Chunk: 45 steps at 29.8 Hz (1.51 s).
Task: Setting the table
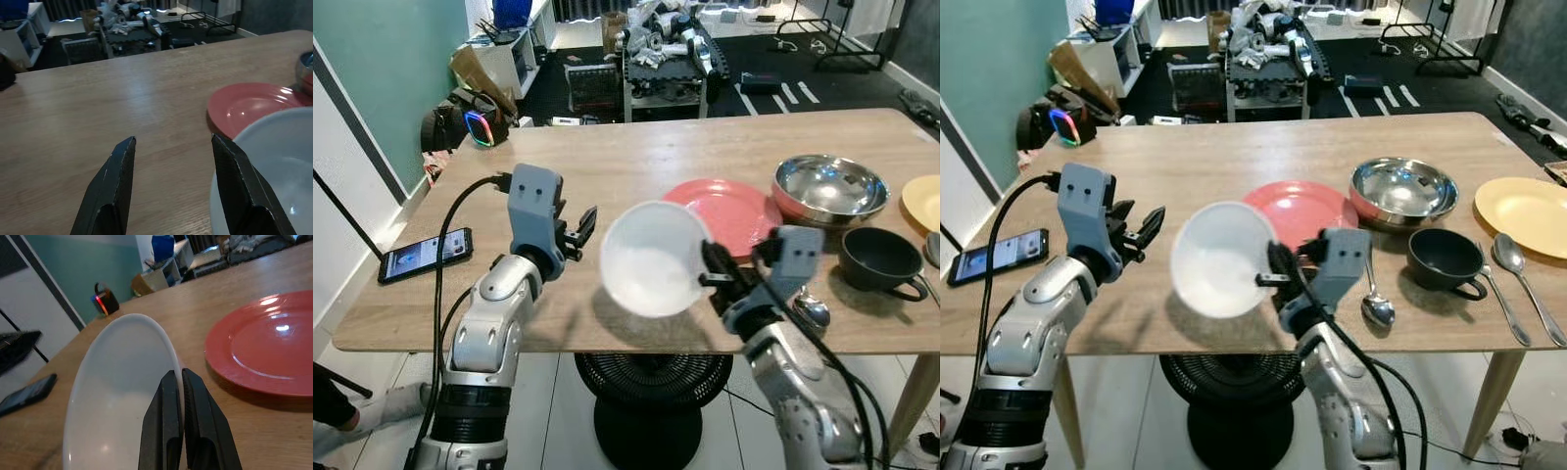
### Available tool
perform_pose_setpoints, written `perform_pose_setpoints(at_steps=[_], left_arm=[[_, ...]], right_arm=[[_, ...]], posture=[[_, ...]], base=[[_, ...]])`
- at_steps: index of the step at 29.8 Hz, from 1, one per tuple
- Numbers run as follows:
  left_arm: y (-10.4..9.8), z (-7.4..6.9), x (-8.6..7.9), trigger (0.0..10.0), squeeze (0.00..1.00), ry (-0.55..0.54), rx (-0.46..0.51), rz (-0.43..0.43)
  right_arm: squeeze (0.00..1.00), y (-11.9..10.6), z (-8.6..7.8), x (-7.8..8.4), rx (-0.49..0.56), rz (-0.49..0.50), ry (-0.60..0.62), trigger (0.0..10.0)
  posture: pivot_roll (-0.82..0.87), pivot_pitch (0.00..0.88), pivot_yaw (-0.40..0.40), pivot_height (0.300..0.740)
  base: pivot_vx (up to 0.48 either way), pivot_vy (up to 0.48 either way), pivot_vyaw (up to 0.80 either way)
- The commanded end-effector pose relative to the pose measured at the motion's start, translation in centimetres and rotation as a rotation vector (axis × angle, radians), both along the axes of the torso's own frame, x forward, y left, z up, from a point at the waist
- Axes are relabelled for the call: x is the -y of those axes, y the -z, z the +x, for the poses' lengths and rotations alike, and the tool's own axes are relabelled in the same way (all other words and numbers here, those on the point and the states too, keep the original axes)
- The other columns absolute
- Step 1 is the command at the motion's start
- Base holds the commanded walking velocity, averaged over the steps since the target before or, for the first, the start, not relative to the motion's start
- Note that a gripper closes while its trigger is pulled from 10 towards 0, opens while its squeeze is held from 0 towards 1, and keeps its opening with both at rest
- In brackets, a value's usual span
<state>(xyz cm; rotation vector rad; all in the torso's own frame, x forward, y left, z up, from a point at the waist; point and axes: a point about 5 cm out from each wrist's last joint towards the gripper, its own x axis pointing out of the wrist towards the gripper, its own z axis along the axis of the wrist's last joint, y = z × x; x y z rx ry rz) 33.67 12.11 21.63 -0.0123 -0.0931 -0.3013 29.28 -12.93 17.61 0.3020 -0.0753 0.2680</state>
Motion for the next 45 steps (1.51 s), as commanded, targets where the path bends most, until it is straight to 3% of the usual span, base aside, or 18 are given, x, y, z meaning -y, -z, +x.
perform_pose_setpoints(at_steps=[1, 5, 6, 7, 8, 13, 14, 15, 22, 28, 34, 35, 37, 38, 40, 42, 44, 45], left_arm=[[0.5, -0.2, -0.6, 10.0, 0.0, -0.029, -0.017, 0.014], [0.5, -0.3, -0.6, 10.0, 0.0, -0.034, -0.017, 0.01], [0.5, -0.3, -0.5, 10.0, 0.0, -0.033, -0.016, 0.011], [0.5, -0.3, -0.5, 10.0, 0.0, -0.033, -0.016, 0.011], [0.5, -0.4, -0.5, 10.0, 0.0, -0.03, -0.017, 0.012], [0.6, -0.6, -0.5, 10.0, 0.0, 0.003, -0.015, 0.044], [0.6, -0.7, -0.5, 10.0, 0.0, 0.013, -0.011, 0.053], [0.4, -0.8, -0.5, 10.0, 0.0, 0.031, -0.006, 0.066], [0.1, -1.4, 0.1, 10.0, 0.0, 0.235, 0.014, 0.194], [0.2, -2.2, 0.4, 10.0, 0.0, 0.304, 0.02, 0.226], [0.1, -3.0, 1.3, 10.0, 0.0, 0.352, 0.037, 0.234], [0.1, -3.1, 1.5, 10.0, 0.0, 0.37, 0.045, 0.245], [0.1, -3.1, 1.5, 10.0, 0.0, 0.37, 0.045, 0.245], [0.1, -3.3, 1.4, 10.0, 0.0, 0.385, 0.056, 0.273], [0.1, -3.4, 1.4, 10.0, 0.0, 0.389, 0.059, 0.282], [-0.2, -3.5, 0.8, 10.0, 0.0, 0.404, 0.079, 0.329], [-0.2, -3.4, 0.8, 10.0, 0.0, 0.404, 0.078, 0.327], [-0.3, -3.4, 0.7, 10.0, 0.0, 0.401, 0.081, 0.333]], right_arm=[[0.0, 0.6, 0.3, 0.1, -0.017, -0.018, 0.031, 10.0], [0.0, 0.7, 0.7, 0.5, -0.004, -0.064, 0.064, 10.0], [0.31, 0.8, 0.8, 0.6, -0.002, -0.093, 0.063, 10.0], [0.31, 0.8, 0.8, 0.6, -0.002, -0.093, 0.063, 10.0], [1.0, 1.0, 0.8, 0.7, -0.002, -0.116, 0.06, 10.0], [1.0, 0.6, 1.1, 1.4, 0.021, -0.161, 0.083, 10.0], [0.37, 0.3, 1.2, 1.4, 0.042, -0.186, 0.076, 10.0], [0.0, -0.1, 1.2, 1.3, 0.066, -0.228, 0.061, 10.0], [0.0, -0.4, 2.0, 0.8, 0.1, -0.415, -0.119, 10.0], [0.0, 0.1, 2.9, 2.8, 0.048, -0.468, -0.146, 10.0], [0.0, 0.0, 4.8, 6.5, -0.077, -0.449, -0.038, 10.0], [0.6, 0.0, 5.2, 7.6, -0.125, -0.421, -0.031, 10.0], [0.6, 0.0, 5.2, 7.6, -0.125, -0.421, -0.031, 10.0], [1.0, 0.1, 5.2, 8.1, -0.151, -0.418, -0.061, 10.0], [1.0, 0.1, 5.2, 8.2, -0.158, -0.415, -0.076, 10.0], [1.0, 0.1, 4.3, 8.1, -0.239, -0.315, -0.211, 10.0], [1.0, 0.0, 4.3, 8.1, -0.244, -0.306, -0.216, 10.0], [0.0, -0.1, 4.1, 8.1, -0.249, -0.293, -0.234, 10.0]], posture=[[-0.11, 0.0, 0.115, 0.74], [-0.1, 0.0, 0.111, 0.74], [-0.1, 0.0, 0.111, 0.74], [-0.1, 0.0, 0.111, 0.74], [-0.1, 0.0, 0.111, 0.74], [-0.11, 0.0, 0.112, 0.74], [-0.11, 0.0, 0.112, 0.74], [-0.11, 0.0, 0.112, 0.74], [-0.11, 0.0, 0.108, 0.74], [-0.11, 0.002, 0.106, 0.74], [-0.1, 0.006, 0.098, 0.74], [-0.1, 0.008, 0.096, 0.74], [-0.1, 0.008, 0.096, 0.74], [-0.1, 0.008, 0.095, 0.74], [-0.1, 0.008, 0.095, 0.74], [-0.09, 0.012, 0.094, 0.74], [-0.09, 0.012, 0.094, 0.74], [-0.1, 0.013, 0.094, 0.74]], base=[[0.0, 0.0, 0.0], [0.0, 0.0, 0.0], [0.0, 0.0, 0.0], [0.0, 0.0, 0.0], [0.0, 0.0, 0.0], [0.0, 0.0, 0.0], [0.0, 0.0, 0.0], [0.0, 0.0, 0.0], [0.0, 0.0, 0.0], [0.0, 0.0, 0.0], [0.0, 0.0, 0.0], [0.0, 0.0, 0.0], [0.0, 0.0, 0.0], [0.0, 0.0, 0.0], [0.0, 0.0, 0.0], [0.0, 0.0, 0.0], [0.0, 0.0, 0.0], [0.0, 0.0, 0.0]])
